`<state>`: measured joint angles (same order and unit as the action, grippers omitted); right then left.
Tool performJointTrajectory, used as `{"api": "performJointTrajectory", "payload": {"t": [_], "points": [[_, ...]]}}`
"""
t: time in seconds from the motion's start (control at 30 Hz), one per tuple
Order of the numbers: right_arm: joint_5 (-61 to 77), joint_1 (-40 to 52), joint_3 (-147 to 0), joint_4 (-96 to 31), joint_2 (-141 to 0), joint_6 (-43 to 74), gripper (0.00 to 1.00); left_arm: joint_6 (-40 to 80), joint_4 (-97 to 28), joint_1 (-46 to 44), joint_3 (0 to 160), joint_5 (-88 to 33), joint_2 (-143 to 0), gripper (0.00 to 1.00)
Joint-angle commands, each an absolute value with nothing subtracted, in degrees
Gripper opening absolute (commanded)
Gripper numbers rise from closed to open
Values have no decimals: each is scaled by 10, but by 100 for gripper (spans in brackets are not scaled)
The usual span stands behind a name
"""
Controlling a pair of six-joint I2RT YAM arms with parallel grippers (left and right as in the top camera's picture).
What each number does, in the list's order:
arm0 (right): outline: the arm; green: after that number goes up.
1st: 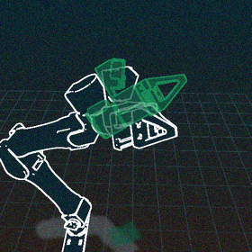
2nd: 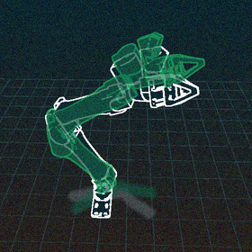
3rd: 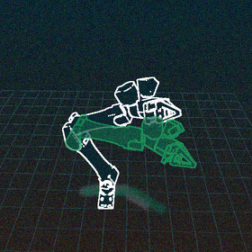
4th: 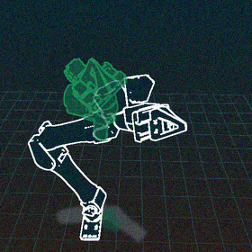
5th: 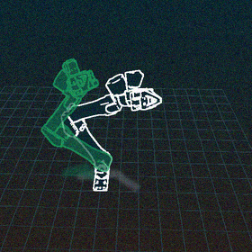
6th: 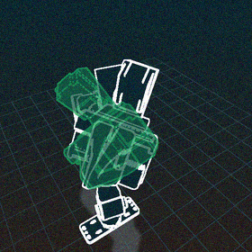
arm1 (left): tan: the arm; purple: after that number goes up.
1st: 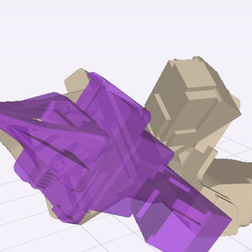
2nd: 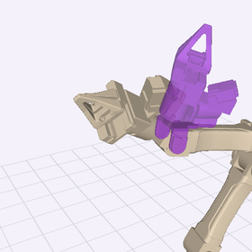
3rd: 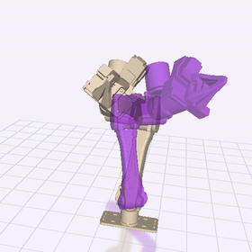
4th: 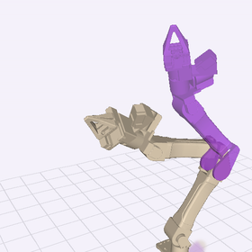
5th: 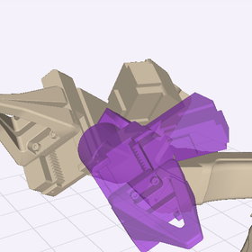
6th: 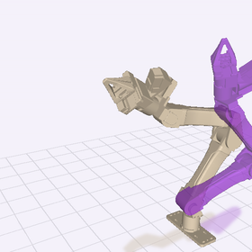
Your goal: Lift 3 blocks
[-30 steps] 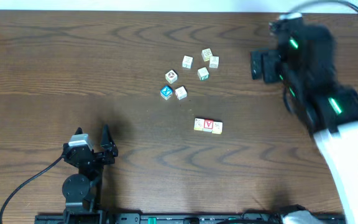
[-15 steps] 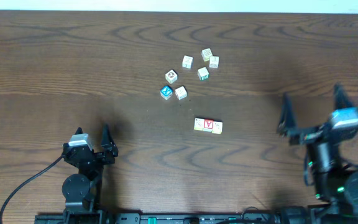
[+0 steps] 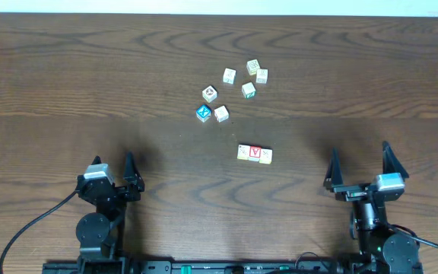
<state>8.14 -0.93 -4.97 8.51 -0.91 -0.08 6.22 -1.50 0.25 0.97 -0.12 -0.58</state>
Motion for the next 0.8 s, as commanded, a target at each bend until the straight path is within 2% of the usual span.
{"api": "performJointTrajectory", "payload": {"t": [0.0, 0.37, 0.77], "points": [[82, -17, -34, 78, -3, 19, 99, 67, -42, 1, 2, 5, -2, 74], [63, -20, -3, -41, -3, 58, 99, 67, -42, 1, 2, 5, -2, 74], [60, -20, -3, -39, -15, 55, 99, 67, -42, 1, 2, 5, -2, 74]]}}
